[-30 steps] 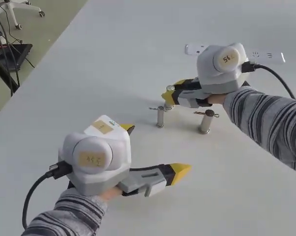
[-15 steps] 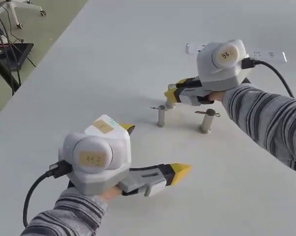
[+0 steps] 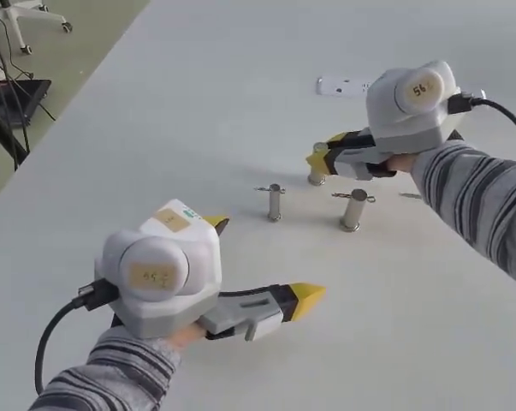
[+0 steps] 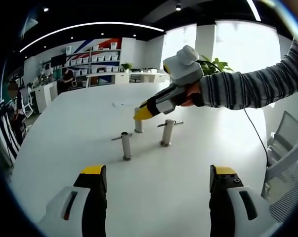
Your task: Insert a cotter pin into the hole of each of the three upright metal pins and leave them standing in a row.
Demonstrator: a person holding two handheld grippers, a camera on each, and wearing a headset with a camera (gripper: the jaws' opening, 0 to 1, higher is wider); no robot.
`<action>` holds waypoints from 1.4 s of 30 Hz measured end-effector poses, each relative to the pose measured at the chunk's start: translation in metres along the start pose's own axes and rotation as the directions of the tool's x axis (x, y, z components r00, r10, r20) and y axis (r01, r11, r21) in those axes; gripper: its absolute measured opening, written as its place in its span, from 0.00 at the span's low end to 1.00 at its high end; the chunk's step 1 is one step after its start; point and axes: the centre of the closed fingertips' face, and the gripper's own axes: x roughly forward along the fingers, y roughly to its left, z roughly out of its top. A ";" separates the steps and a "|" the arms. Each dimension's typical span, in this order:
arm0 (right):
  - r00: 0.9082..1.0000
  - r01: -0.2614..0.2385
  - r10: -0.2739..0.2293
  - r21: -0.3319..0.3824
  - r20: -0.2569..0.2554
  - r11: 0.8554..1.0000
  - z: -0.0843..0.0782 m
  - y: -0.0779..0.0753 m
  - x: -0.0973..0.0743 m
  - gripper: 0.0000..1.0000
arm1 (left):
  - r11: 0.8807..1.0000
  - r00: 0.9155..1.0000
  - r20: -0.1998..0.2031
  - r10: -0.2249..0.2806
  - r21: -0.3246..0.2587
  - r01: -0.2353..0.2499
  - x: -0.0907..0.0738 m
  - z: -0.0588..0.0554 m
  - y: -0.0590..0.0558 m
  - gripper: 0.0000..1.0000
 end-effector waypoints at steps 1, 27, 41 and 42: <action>1.000 0.009 -0.009 0.003 -0.001 1.000 -0.002 -0.003 -0.005 0.08 | 1.000 1.000 0.001 0.001 0.001 -0.001 0.000 0.001 0.000 0.85; 0.998 0.056 -0.055 0.042 -0.030 0.998 -0.060 -0.016 -0.094 0.08 | 1.000 1.000 0.001 -0.005 0.020 0.005 -0.007 0.007 -0.006 0.84; 0.997 -0.073 0.071 -0.048 -0.034 0.996 -0.065 0.031 -0.110 0.08 | 0.999 1.000 0.002 -0.006 0.037 0.006 -0.014 0.007 -0.006 0.85; 0.996 -0.082 0.080 -0.054 -0.037 0.995 -0.066 0.034 -0.110 0.08 | 0.999 1.000 0.003 -0.006 0.037 0.006 -0.014 0.007 -0.006 0.85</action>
